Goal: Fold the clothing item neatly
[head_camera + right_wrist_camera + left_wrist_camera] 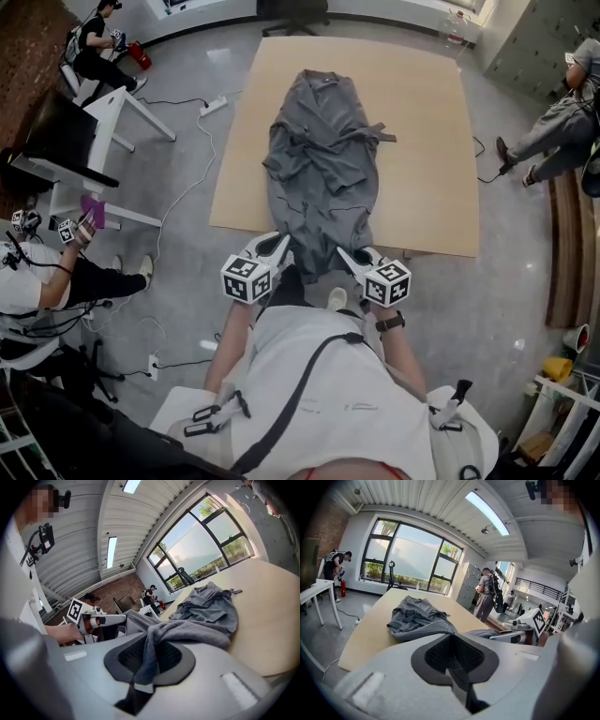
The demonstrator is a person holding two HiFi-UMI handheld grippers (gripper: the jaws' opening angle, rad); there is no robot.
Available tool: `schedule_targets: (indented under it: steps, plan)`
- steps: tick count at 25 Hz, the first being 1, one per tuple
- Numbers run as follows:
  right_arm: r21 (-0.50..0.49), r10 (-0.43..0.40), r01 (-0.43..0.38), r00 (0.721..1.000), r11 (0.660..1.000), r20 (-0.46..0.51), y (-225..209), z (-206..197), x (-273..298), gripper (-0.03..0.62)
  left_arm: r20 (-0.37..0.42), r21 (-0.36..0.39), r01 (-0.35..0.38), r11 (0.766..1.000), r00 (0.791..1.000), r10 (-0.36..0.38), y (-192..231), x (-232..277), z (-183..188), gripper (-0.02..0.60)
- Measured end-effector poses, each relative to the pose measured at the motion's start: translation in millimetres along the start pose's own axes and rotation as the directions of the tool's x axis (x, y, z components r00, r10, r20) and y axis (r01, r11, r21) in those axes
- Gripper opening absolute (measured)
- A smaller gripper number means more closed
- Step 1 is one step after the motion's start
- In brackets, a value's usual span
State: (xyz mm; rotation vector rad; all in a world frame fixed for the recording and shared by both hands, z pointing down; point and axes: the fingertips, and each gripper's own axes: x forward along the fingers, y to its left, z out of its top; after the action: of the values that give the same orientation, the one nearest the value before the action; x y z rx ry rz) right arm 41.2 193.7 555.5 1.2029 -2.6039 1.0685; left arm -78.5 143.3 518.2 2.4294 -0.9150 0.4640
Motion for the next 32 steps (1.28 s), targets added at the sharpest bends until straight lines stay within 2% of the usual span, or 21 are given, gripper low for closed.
schedule_targets:
  steps: [7, 13, 18, 21, 27, 32]
  plan:
    - [0.036, -0.093, 0.091, 0.992, 0.995, 0.082, -36, 66, 26, 0.034, 0.084, 0.033, 0.101, 0.994, 0.991, -0.103, 40, 47, 72, 0.014]
    - [0.032, -0.13, 0.127, 0.983, 0.991, 0.127, -58, 137, 71, 0.034, 0.142, 0.031, 0.146, 0.989, 0.979, -0.149, 95, 84, 128, 0.014]
    - [0.009, -0.176, 0.177, 0.974, 0.984, 0.14, -76, 192, 115, 0.034, 0.189, -0.013, 0.139, 0.99, 0.973, -0.134, 144, 93, 167, 0.014]
    - [0.003, -0.214, 0.216, 0.964, 0.976, 0.159, -78, 214, 121, 0.034, 0.2, -0.047, 0.145, 0.988, 0.971, -0.133, 165, 89, 181, 0.014]
    - [-0.002, -0.237, 0.242, 0.95, 0.97, 0.202, -98, 254, 121, 0.035, 0.225, -0.046, 0.175, 0.983, 0.961, -0.161, 183, 111, 218, 0.014]
    - [0.065, -0.239, 0.23, 0.939, 0.971, 0.246, -141, 291, 120, 0.036, 0.243, -0.047, 0.144, 0.988, 0.961, -0.129, 191, 153, 256, 0.014]
